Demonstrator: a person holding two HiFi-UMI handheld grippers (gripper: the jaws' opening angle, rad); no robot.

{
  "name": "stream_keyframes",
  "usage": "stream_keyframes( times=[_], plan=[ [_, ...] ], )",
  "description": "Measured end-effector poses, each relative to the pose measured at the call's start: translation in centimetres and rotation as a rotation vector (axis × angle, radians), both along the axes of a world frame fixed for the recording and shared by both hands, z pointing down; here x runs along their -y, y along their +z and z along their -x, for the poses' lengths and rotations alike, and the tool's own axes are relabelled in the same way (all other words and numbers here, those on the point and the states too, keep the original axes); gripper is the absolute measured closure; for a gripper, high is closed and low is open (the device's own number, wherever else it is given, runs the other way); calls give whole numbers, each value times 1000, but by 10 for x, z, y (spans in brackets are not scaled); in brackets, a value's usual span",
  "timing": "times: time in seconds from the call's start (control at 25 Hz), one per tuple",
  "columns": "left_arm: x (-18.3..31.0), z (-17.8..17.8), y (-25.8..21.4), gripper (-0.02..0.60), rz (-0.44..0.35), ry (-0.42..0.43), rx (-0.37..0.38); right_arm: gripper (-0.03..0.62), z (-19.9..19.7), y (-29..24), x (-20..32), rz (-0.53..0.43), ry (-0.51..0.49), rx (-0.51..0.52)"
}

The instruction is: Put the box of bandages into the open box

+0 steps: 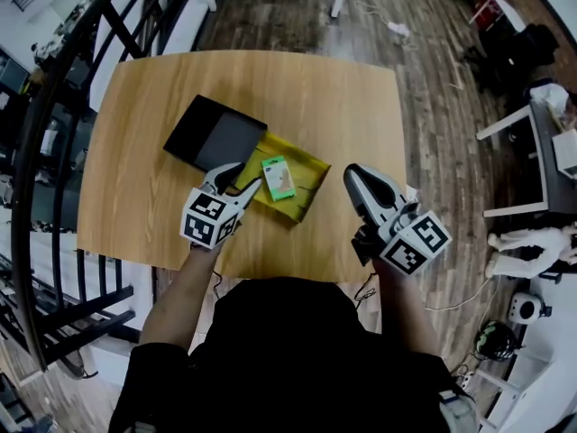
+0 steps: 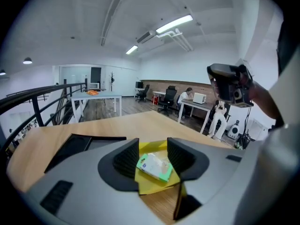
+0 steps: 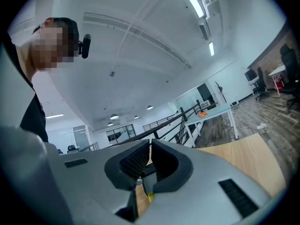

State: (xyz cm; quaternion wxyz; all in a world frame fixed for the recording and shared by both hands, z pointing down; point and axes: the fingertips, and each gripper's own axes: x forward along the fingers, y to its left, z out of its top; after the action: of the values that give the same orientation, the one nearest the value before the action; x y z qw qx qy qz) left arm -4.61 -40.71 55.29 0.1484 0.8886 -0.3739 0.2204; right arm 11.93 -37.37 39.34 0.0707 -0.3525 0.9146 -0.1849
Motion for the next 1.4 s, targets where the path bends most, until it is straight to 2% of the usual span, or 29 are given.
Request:
stream_keyframes(
  times=[0.16,0.48,0.84,1.12,1.4],
  plan=[
    [-8,20,-35,425,-79,-1,-23,556,15,-14,-6,-44,-4,-19],
    [-36,60,-91,449,-200,12,-73,556,41,-39,-27,-111,9,-52],
    [-63,86,-148,472,-315,-20,-116,556,43,-79,-48,-209,19,-54],
    [-75,97,-180,479,-378,-122,-145,557,29,-94,-54,-269,10,-33],
    [-78,81,-190,505,-411,-171,-155,559,-5,-91,-60,-299,56,-39]
  ],
)
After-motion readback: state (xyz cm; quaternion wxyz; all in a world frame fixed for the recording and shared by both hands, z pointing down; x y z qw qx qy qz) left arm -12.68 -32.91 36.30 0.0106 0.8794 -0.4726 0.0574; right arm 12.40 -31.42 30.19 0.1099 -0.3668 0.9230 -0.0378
